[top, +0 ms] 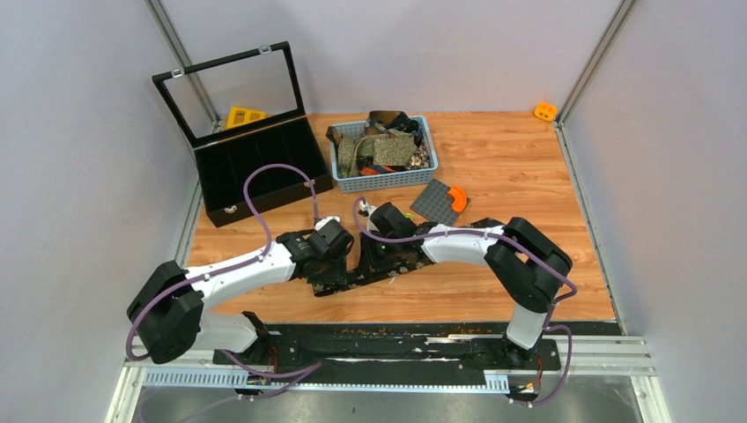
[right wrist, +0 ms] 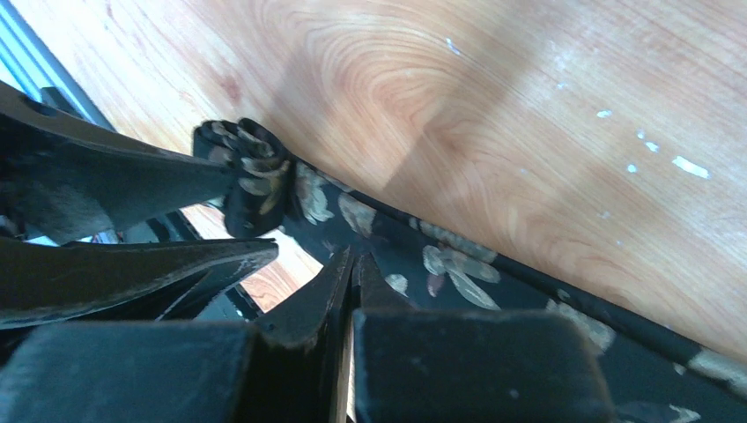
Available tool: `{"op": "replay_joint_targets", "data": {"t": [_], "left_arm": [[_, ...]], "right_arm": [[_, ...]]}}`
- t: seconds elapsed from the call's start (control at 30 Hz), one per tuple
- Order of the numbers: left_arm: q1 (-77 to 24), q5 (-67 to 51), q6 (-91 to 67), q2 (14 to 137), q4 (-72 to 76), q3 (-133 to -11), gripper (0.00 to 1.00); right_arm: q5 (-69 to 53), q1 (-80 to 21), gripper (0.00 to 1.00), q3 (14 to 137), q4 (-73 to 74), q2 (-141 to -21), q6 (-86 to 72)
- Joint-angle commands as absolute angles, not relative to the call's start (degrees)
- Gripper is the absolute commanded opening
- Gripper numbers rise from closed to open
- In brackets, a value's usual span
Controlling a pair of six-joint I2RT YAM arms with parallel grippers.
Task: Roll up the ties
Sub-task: Roll the tie at the center of the board.
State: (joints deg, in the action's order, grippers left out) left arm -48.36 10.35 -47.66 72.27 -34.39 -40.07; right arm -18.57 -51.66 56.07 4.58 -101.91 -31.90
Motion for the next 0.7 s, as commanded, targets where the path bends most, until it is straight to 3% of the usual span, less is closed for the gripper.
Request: {"op": "replay_joint_targets", "data": {"t": [0.0, 0.47, 0.67], "left_arm": [[-48.72, 6.12, -48.04, 67.73, -26.08, -35.07, 0.49], [-48.69, 5.92, -47.20, 57.48, -20.78, -27.33, 0.25], [-48.69, 5.33, -46.81, 55.06, -19.75, -25.80, 0.28]], "right_arm": [[-22.15, -51.26, 0.02, 55.97, -0.92, -99.31, -33.34], [-29.30, -52.65, 0.19, 56.12, -8.33, -102.19, -37.35], [-28.56, -54.44, 0.27, 57.51, -7.35, -104.44, -37.94]]}}
